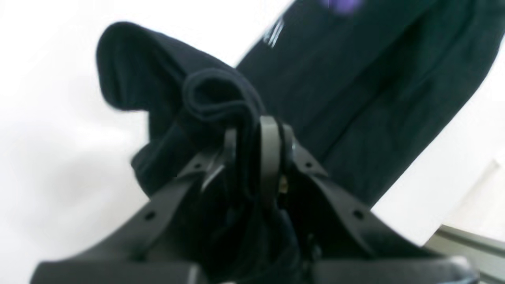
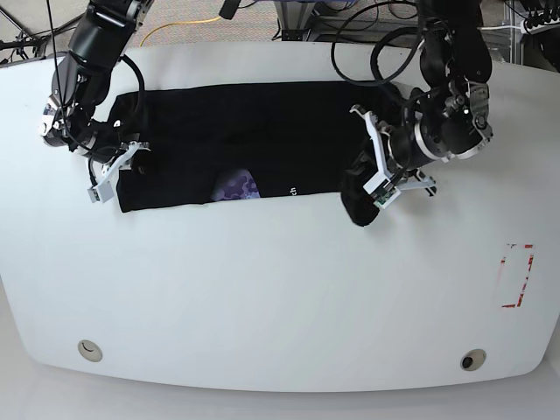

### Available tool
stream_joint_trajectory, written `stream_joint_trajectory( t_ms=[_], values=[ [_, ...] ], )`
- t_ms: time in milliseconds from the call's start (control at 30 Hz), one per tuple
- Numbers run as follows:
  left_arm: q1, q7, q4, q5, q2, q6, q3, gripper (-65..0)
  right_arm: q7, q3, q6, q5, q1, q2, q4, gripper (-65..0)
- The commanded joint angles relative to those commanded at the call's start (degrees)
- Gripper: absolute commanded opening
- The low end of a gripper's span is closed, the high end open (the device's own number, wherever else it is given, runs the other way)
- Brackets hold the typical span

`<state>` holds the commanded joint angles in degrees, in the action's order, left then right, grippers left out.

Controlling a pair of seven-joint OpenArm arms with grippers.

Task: Fold the T-shirt properly
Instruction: 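Lift the strip end with the left gripper and fold it toward the right gripper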

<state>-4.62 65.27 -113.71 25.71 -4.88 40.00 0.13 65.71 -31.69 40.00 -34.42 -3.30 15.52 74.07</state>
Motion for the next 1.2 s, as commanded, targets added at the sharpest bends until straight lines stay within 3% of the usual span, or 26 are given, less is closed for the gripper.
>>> stream_joint_trajectory(
  t_ms=[167,433,833,933,1067,1200],
  values=[
    [1.5,0.2,1.0,-0.1,2.1,0.0,2.3,-60.8,0.0,0.0,0.00,0.0,-0.1,-0.1,0.0,-53.6],
    [1.8,0.2,1.1,-0.3,2.3,0.0,4.4,-60.8,0.0,0.0,0.00,0.0,-0.2,-0.1,0.0,-53.7],
    [1.8,0.2,1.0,-7.7,2.5,0.0,12.3,-60.0,-0.1,0.0,0.00,0.0,-0.4,-0.1,0.0,-53.7],
    [2.3,0.2,1.0,-8.2,3.1,0.0,12.8,-49.9,-0.1,0.0,0.00,0.0,-0.4,-0.1,0.0,-53.7],
    [2.7,0.8,0.5,-8.9,4.8,0.0,12.7,-31.5,-0.1,0.0,0.00,0.0,-0.4,-0.1,0.0,-53.7],
    [4.4,2.5,0.4,-8.4,7.3,0.0,12.8,-27.4,-0.1,0.0,0.00,0.0,-0.4,-0.1,0.0,-53.7]
  ],
)
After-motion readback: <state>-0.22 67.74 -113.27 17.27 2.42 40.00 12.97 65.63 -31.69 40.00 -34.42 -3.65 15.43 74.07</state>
